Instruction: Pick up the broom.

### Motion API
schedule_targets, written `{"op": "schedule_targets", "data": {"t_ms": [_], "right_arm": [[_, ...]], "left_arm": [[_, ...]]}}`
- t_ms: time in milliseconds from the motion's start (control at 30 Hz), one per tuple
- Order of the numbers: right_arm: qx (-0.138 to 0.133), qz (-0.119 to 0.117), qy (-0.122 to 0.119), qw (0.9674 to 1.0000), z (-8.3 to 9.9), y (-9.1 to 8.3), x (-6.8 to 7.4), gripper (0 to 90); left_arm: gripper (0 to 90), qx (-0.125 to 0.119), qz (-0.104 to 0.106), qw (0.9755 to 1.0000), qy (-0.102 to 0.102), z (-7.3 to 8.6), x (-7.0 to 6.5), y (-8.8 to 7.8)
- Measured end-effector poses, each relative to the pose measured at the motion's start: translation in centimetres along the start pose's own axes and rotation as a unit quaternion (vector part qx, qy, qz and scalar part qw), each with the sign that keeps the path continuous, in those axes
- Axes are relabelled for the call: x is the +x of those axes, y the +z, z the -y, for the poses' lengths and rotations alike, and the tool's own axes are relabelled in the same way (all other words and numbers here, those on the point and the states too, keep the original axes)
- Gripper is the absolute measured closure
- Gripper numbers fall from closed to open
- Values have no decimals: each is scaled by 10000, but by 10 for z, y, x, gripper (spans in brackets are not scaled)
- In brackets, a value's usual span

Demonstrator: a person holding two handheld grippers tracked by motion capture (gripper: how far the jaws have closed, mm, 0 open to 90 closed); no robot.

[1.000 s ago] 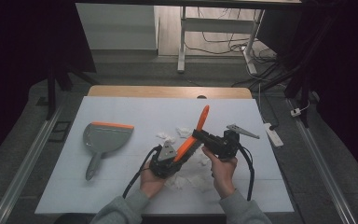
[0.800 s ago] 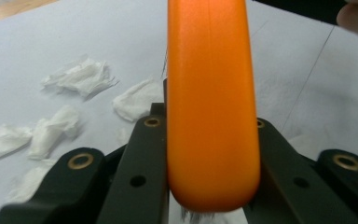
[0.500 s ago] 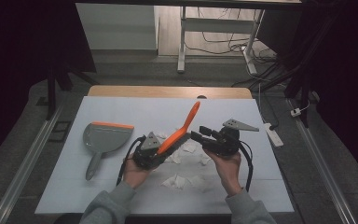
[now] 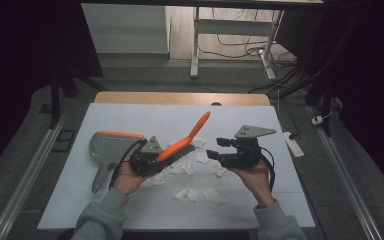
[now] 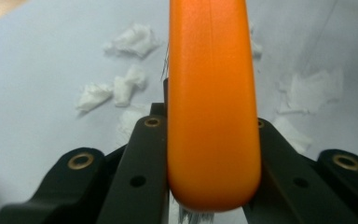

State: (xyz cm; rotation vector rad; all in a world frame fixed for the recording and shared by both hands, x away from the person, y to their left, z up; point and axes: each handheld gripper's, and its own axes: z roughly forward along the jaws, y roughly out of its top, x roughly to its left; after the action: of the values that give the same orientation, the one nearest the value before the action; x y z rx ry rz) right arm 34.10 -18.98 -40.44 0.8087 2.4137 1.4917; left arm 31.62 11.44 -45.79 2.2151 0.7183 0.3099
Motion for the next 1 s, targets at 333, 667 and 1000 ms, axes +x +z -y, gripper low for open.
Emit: {"op": "schedule_targets", "data": {"t_ms": [333,667,1000], "right_arm": [[625,150,-976,9931,-9,6,28,369],[1054,339,-1570,9814,-8,18,37,371],[2024,120,-2119,9560,6,41,42,363]], "left_arm": [[803,616,59,9971,435,-5,-14,18],[803,963,125,9911,907,-8,-28,32],[803,1370,200,9782,1550,-16,-48,44]]}}
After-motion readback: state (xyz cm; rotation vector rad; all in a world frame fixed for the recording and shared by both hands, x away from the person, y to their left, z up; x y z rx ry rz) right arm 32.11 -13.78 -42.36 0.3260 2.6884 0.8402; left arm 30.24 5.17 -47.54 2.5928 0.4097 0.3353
